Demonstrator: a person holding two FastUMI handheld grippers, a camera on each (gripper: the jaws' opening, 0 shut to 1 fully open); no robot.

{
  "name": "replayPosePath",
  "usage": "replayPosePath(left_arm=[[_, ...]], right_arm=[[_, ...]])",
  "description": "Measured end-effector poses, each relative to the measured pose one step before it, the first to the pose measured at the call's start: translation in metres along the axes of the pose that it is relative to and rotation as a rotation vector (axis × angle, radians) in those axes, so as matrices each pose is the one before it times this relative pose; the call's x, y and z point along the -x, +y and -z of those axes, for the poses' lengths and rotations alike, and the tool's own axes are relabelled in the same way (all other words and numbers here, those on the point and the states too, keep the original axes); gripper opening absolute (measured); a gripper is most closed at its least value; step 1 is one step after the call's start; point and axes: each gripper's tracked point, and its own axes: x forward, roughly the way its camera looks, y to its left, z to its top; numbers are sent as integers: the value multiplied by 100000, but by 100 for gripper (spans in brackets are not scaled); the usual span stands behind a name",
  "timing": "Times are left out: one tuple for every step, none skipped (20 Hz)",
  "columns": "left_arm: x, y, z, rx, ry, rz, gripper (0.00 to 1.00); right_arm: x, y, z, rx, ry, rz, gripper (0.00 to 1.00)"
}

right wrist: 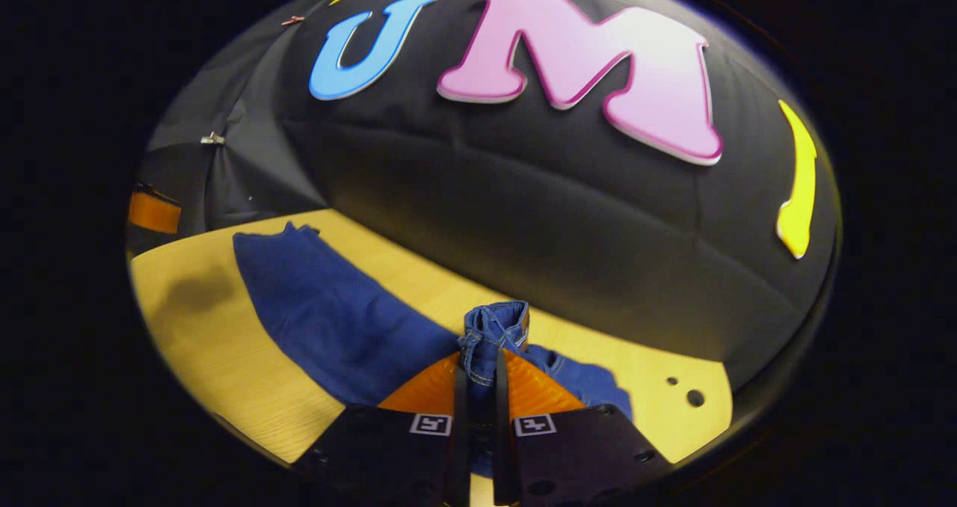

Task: Grasp the waist and the cuffs of the jeans and fold them to make the two legs overlap; first hold the waist and fold one-third of the jeans toward the cuffs, then hold the cuffs and fold the remaining one-third in the same direction to finish folding.

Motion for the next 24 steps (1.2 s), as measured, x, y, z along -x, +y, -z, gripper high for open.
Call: replayPosePath(left_arm=[[-37, 1004, 435, 2430, 156, -1920, 97], [-203, 1287, 178, 1327, -85, -2099, 97], [-553, 1403, 123, 559, 97, -2150, 97], [-617, 1337, 26, 513, 322, -1750, 97], [-922, 1255, -239, 831, -332, -1124, 97], [-1137, 1344, -352, 844, -688, -1429, 97], [-1431, 1401, -121, 259, 406, -1988, 97], [-1464, 1387, -95, -451, 1048, -2276, 97], [-1541, 1516, -113, -558, 592, -2263, 97], [-1513, 1111, -288, -191, 390, -1531, 97], [-1428, 758, -242, 653, 650, -1132, 97], [-1526, 533, -310, 589, 356, -510, 97], [-1464, 606, -187, 214, 305, -516, 97], [-1342, 426, -200, -430, 545, -241, 97], [-1319, 379, -109, -1260, 748, -576, 97], [-828, 280, -54, -1658, 814, 19, 97], [-952, 504, 211, -2933, 1800, -1104, 97], [-818, 299, 292, -3030, 2182, -335, 97], [-714, 350, 596, -2890, 2399, -560, 97], [-537, 141, 657, -2231, 2645, 711, 97], [-627, -10, 589, -1570, 1847, -325, 97], [-287, -406, 342, -221, 1524, 382, 97], [167, -125, -338, -315, -1438, 111, 98], [-156, -158, -158, -142, -184, 899, 99]], right_arm=[[-647, -263, 523, -2139, 2950, -1441, 17], [-246, -18, 800, -3596, 3173, -2089, 29], [164, 299, 940, -3214, 3005, -1774, 51], [33, 493, -458, -1630, 1249, -681, 74], [-512, 62, 844, -487, 382, 420, 97], [260, -204, -265, 633, -1116, 557, 97], [653, 113, -653, 298, -1509, -261, 98], [585, -216, -641, -63, -1244, -269, 98], [894, -463, -371, 147, -524, 390, 97], [854, -685, -440, 298, -434, 1116, 98], [766, -389, -594, -240, -1167, 305, 98], [650, -178, -562, -343, -975, -190, 98], [929, -426, -635, -588, -944, 622, 97], [646, -410, -622, -888, -1199, 402, 98], [734, -399, -477, -1555, -970, 593, 97], [728, -421, -387, -1809, -441, 191, 97], [574, -486, -347, -1023, -535, 352, 97], [632, -611, -300, -190, -458, 808, 97], [595, -673, -208, 189, -154, 1427, 97], [627, -853, -79, 232, -258, 1841, 97], [566, -661, -416, -526, -1343, 1774, 97], [340, -532, -280, -954, -1259, 1135, 97], [505, -565, 106, -815, -141, 986, 97], [454, -598, 204, -859, 375, 1202, 97]])
